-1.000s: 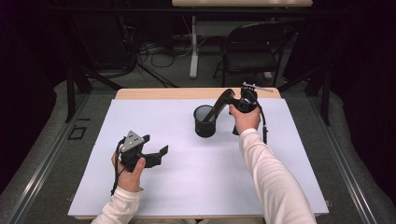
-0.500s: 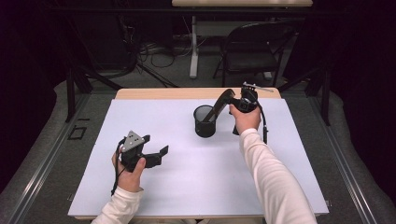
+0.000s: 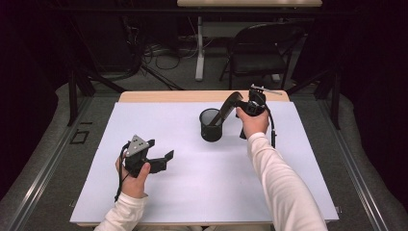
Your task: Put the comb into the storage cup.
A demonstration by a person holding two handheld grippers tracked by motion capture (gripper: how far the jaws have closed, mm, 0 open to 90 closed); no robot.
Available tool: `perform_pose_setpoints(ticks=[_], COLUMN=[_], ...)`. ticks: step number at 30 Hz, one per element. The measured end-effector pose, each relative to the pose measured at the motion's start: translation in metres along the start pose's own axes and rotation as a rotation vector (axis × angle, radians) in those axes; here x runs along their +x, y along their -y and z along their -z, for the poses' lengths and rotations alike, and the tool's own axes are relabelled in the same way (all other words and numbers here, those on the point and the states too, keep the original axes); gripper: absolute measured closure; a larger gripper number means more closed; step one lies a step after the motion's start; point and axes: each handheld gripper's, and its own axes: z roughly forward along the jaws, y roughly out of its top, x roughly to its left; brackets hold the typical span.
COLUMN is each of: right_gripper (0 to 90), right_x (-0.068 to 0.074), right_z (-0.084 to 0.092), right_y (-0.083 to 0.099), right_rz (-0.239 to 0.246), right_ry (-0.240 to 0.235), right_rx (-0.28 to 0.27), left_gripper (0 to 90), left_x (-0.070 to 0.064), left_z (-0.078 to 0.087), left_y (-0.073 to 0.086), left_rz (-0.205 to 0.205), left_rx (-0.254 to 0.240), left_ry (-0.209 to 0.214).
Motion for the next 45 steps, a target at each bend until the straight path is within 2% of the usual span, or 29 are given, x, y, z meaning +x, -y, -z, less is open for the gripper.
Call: perform_pose_setpoints(ticks=[8,20,31,45], right_gripper=[62.8,45.6,38.6,38.2], right_x=[-0.0006,-0.0002,0.0008,0.0038], right_z=[0.0012,0.0002,0.0025,0.0036], right_y=[-0.0009,-0.0001,-0.0003,0.0004], right_rz=[-0.015,0.021,0.06,0.071], right_ry=[-0.014,0.002,0.026,0.019], right_rx=[-0.007,-0.024,-0.036,-0.031], left_gripper=[15.8,15.8,15.8,15.8], left_x=[0.0003,0.0004,0.0001,-0.0001], left_z=[0.0,-0.0003,-0.0002,-0.0003], left_y=[0.0002,0.0004,0.0004,0.0005], left_rz=[0.001,0.003,0.002,0.002], left_rx=[0.002,0.003,0.003,0.004], left_ry=[0.0,0.0,0.001,0.003])
